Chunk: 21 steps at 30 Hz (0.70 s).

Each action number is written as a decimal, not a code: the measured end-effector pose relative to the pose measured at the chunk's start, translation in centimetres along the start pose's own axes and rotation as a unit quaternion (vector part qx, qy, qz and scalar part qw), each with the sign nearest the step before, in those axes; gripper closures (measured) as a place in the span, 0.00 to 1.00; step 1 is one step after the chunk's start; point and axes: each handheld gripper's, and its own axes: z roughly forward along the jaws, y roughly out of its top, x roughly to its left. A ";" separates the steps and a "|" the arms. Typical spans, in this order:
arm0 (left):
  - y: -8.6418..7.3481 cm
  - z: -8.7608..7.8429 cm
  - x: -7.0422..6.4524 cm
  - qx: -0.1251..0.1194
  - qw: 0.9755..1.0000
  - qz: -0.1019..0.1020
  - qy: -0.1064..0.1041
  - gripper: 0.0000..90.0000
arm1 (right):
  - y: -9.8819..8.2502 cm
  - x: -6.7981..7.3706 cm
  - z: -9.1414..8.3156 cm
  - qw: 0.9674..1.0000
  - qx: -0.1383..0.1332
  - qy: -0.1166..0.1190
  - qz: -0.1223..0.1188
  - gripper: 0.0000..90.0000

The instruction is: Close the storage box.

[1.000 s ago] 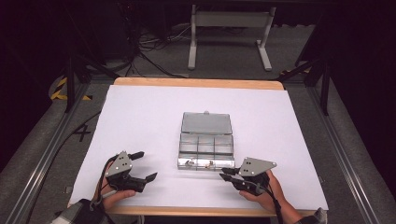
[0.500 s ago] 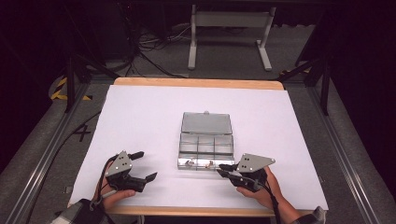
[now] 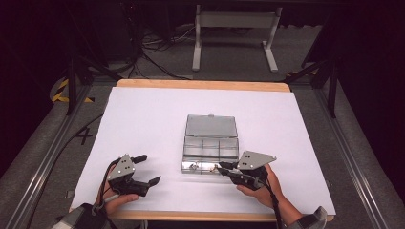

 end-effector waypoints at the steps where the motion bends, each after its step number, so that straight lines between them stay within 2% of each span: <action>1: 0.0 0.0 0.0 0.000 1.000 0.000 0.000 0.12 | 0.1 -0.1 0.1 1.000 -0.001 0.000 0.000 0.88; 10: 0.0 0.0 0.1 -0.001 1.000 0.004 0.001 0.12 | 1.0 -0.6 1.7 1.000 -0.003 -0.002 0.003 0.88; 16: 0.0 -0.1 0.1 -0.003 1.000 0.003 0.000 0.12 | 1.2 -1.4 2.5 1.000 0.003 -0.005 0.019 0.88; 21: 0.0 -0.1 0.1 -0.002 1.000 0.004 0.000 0.12 | 1.4 -1.6 3.2 1.000 0.007 -0.011 0.013 0.88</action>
